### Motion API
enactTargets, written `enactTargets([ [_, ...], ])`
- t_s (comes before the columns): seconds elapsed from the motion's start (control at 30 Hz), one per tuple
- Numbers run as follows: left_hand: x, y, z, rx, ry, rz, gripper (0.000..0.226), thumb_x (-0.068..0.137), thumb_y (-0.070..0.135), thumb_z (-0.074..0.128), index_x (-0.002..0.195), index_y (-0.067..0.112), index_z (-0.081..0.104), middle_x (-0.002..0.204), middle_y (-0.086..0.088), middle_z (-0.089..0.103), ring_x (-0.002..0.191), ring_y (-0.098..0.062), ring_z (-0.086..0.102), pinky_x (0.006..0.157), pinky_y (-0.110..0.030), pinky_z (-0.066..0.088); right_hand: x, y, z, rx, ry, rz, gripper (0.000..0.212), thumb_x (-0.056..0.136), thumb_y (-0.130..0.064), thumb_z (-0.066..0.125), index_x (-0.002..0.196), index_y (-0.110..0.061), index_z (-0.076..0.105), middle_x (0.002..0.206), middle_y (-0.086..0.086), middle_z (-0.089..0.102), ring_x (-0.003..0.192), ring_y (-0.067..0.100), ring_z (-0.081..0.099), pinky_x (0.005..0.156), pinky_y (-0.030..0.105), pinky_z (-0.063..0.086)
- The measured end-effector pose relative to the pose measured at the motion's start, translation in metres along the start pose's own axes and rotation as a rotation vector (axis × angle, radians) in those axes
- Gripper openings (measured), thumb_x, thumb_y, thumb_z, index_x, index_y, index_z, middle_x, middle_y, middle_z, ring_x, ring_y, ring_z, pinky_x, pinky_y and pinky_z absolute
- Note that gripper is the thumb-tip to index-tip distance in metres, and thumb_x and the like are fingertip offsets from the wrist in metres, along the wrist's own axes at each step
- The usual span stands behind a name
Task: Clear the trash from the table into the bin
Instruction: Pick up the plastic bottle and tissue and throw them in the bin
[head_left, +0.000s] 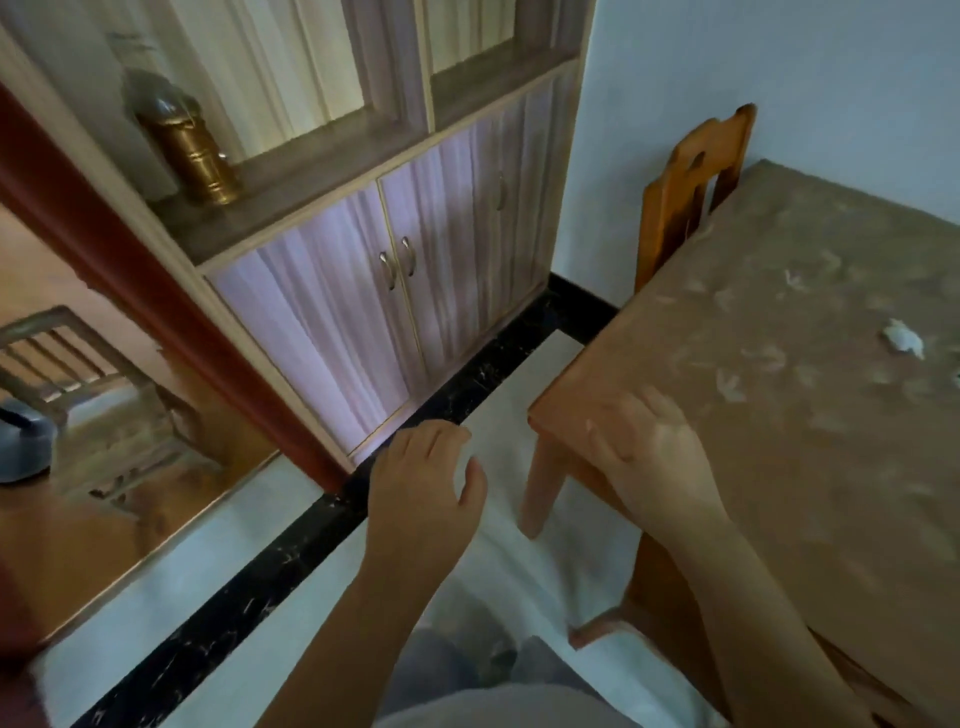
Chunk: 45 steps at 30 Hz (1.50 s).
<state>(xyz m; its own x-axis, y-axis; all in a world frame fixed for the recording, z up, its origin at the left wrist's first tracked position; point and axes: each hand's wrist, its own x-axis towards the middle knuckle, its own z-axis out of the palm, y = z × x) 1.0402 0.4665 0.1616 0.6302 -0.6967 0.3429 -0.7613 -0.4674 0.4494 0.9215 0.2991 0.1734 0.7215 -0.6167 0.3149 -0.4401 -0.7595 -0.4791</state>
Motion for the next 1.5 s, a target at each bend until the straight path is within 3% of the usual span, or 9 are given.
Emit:
enactTargets([
  [0.07,0.027,-0.005,0.015,-0.033,-0.060,0.046,0.027,0.079,0.023,0.045,0.086,0.005,0.064,0.081,-0.008,0.065,0.070,-0.026,0.058,0.062,-0.035,0.049,0.012,0.014,0.004,-0.033,0.007,0.069,0.027,0.079,-0.025,0.051,0.090,-0.003,0.062,0.088,0.018,0.062,0.082,0.030,0.053,0.070,0.041,0.049],
  [0.2,0.084,-0.016,0.045,-0.091,-0.164,0.165,0.030,0.080,0.026,0.044,0.088,0.006,0.065,0.085,-0.008,0.066,0.074,-0.027,0.061,0.063,-0.037,0.051,0.032,0.040,0.016,-0.136,0.016,0.266,0.010,0.076,-0.012,0.064,0.077,-0.002,0.061,0.076,0.013,0.058,0.067,0.033,0.051,0.053,0.039,0.047],
  [0.33,0.157,-0.024,0.067,-0.157,-0.234,0.328,0.032,0.080,0.027,0.044,0.088,0.005,0.065,0.087,-0.009,0.067,0.077,-0.028,0.063,0.063,-0.038,0.053,0.061,0.049,0.023,-0.217,0.068,0.455,0.020,0.073,-0.009,0.069,0.092,-0.006,0.065,0.089,0.013,0.063,0.079,0.034,0.057,0.063,0.040,0.049],
  [0.57,0.251,0.006,0.106,-0.237,-0.309,0.593,0.031,0.080,0.026,0.045,0.086,0.005,0.066,0.084,-0.008,0.067,0.074,-0.027,0.062,0.065,-0.031,0.049,0.107,0.059,0.012,-0.287,0.229,0.644,0.022,0.076,-0.013,0.068,0.097,-0.010,0.064,0.095,0.009,0.064,0.088,0.030,0.059,0.072,0.041,0.050],
  [0.77,0.280,0.067,0.163,-0.302,-0.429,0.724,0.028,0.083,0.027,0.046,0.092,0.009,0.065,0.093,-0.005,0.065,0.084,-0.024,0.061,0.069,-0.035,0.052,0.090,0.116,-0.018,-0.357,0.314,0.832,0.021,0.074,-0.012,0.070,0.094,-0.008,0.065,0.090,0.011,0.064,0.082,0.033,0.060,0.068,0.040,0.049],
  [1.07,0.301,0.198,0.254,-0.277,-0.413,0.838,0.016,0.073,0.011,0.071,0.087,0.006,0.067,0.091,-0.007,0.067,0.084,-0.027,0.061,0.075,-0.028,0.041,0.063,0.232,-0.079,-0.362,0.407,0.968,0.023,0.070,-0.008,0.073,0.091,-0.005,0.065,0.084,0.013,0.064,0.077,0.037,0.059,0.063,0.041,0.049],
  [1.27,0.314,0.271,0.319,-0.333,-0.401,0.852,0.031,0.077,0.025,0.044,0.087,0.005,0.066,0.093,-0.009,0.066,0.083,-0.030,0.060,0.076,-0.034,0.043,0.058,0.316,-0.108,-0.331,0.402,1.013,0.024,0.073,-0.010,0.069,0.096,-0.005,0.064,0.087,0.013,0.062,0.080,0.034,0.057,0.063,0.041,0.048],
  [1.4,0.322,0.309,0.365,-0.345,-0.403,0.850,0.032,0.077,0.024,0.044,0.088,0.005,0.066,0.094,-0.010,0.066,0.083,-0.031,0.061,0.072,-0.035,0.048,0.065,0.370,-0.119,-0.304,0.437,1.044,0.026,0.077,-0.012,0.065,0.102,-0.005,0.062,0.094,0.014,0.061,0.087,0.034,0.055,0.065,0.039,0.046],
  [1.5,0.327,0.330,0.404,-0.348,-0.427,0.839,0.021,0.076,0.017,0.056,0.089,0.003,0.066,0.094,-0.011,0.066,0.084,-0.032,0.061,0.074,-0.036,0.047,0.074,0.413,-0.122,-0.256,0.459,1.086,0.026,0.080,-0.013,0.062,0.104,-0.004,0.060,0.095,0.015,0.059,0.089,0.034,0.053,0.063,0.034,0.041],
])
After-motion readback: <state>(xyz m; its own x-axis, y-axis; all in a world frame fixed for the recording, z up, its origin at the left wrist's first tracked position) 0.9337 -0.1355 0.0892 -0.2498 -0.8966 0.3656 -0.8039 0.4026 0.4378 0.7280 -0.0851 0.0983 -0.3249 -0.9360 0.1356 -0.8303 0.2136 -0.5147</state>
